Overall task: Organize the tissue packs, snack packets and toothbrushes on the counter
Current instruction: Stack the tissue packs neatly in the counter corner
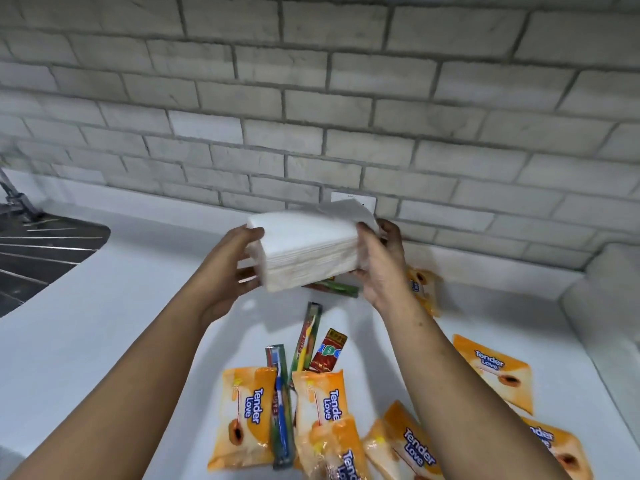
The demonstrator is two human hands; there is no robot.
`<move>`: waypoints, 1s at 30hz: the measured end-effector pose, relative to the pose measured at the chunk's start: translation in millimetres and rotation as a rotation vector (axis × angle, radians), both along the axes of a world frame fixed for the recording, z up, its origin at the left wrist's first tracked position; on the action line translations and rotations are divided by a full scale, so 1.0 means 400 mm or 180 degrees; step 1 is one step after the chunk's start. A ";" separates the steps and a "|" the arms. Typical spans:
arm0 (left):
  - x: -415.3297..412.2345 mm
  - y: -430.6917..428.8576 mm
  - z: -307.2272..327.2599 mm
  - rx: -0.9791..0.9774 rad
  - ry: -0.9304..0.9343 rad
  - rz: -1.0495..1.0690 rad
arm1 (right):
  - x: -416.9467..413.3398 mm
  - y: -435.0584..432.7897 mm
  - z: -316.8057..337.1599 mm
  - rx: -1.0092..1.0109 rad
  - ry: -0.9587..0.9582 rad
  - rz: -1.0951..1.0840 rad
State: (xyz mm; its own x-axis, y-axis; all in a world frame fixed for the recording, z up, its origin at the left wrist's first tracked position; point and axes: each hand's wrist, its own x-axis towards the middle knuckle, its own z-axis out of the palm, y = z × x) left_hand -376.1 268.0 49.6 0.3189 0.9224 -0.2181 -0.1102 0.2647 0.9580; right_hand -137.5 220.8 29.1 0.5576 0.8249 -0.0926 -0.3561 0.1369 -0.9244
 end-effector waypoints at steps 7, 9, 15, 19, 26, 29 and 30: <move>0.096 -0.056 0.007 -0.0308 0.0153 -0.0588 | 0.111 -0.103 0.008 0.0023 0.0077 -0.0191; 0.128 -0.076 0.011 -0.0410 0.0146 -0.0790 | 0.144 -0.134 0.011 0.0032 0.0129 -0.0197; 0.260 -0.183 0.013 -0.0691 0.0147 -0.1547 | 0.252 -0.283 0.022 0.0167 0.0247 -0.0248; 0.357 -0.288 0.017 -0.0779 0.0233 -0.1786 | 0.318 -0.396 0.023 0.0139 0.0136 -0.0270; 0.509 -0.514 0.025 -0.0696 0.0257 -0.1942 | 0.418 -0.630 0.035 -0.0117 -0.0029 -0.0335; 0.560 -0.624 0.027 -0.0720 0.0280 -0.2024 | 0.462 -0.729 0.022 0.0009 -0.0068 -0.0356; 0.575 -0.653 0.023 -0.0713 0.0305 -0.2060 | 0.472 -0.757 0.019 0.0041 -0.0092 -0.0341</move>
